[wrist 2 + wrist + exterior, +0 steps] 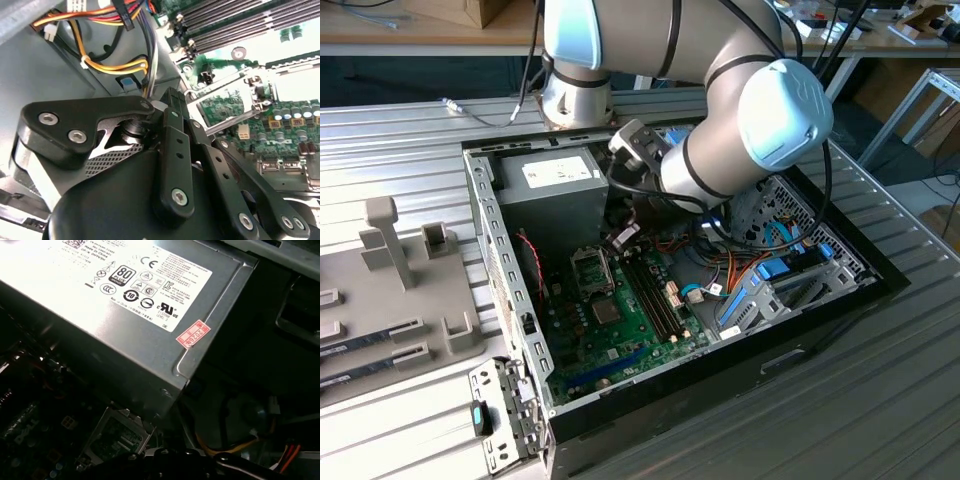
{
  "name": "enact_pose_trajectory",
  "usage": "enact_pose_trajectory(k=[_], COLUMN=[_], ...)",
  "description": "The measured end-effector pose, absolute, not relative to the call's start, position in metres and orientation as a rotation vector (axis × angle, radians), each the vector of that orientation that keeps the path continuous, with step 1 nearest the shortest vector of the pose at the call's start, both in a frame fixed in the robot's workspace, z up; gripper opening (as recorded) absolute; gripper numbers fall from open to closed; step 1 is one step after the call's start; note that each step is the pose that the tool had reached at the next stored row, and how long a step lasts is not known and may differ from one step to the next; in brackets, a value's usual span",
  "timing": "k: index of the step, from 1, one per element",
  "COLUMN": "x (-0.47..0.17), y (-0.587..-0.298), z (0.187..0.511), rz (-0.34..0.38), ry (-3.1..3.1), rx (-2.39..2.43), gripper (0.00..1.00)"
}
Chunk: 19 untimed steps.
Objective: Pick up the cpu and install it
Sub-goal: 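Close the cpu cover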
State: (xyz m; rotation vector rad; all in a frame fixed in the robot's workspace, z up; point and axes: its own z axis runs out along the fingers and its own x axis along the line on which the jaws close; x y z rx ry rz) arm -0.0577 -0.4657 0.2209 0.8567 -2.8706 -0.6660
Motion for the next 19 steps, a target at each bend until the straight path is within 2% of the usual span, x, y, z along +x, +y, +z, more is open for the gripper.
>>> enact_pose_trajectory(k=[19], x=[-0.063], y=[-0.466], z=[0.196], rz=[-0.719], ry=[-2.864], rx=[0.859], gripper=[0.11])
